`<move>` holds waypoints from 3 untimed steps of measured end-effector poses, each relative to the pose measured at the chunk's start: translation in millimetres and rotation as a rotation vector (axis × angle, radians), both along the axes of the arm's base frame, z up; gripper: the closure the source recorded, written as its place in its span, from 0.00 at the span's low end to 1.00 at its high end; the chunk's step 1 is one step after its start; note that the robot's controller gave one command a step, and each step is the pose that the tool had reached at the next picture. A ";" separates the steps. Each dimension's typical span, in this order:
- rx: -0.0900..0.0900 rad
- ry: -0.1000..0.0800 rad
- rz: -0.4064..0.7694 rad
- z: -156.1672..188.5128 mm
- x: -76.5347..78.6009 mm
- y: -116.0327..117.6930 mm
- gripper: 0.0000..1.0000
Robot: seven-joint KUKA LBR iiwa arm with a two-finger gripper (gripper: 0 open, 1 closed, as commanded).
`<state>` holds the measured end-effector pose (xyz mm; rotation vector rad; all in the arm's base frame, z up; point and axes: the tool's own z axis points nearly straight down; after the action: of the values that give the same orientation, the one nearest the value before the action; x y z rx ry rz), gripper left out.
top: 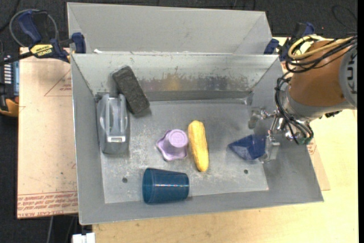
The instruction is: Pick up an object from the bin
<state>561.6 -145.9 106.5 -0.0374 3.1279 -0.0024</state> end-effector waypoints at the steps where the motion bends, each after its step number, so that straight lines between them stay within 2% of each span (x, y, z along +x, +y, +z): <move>1: 0.004 0.012 -0.048 -6.7 -4.1 -4.1 0.00; 2: 0.003 -0.001 -0.120 -36.8 -10.5 -7.6 0.00; 3: 0.005 -0.001 -0.052 -35.5 -3.4 -4.8 1.00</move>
Offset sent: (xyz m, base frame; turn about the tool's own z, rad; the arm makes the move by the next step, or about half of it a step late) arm -0.0112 -0.0088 -0.0365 0.1226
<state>558.2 -150.6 71.0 0.0433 3.1264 0.0053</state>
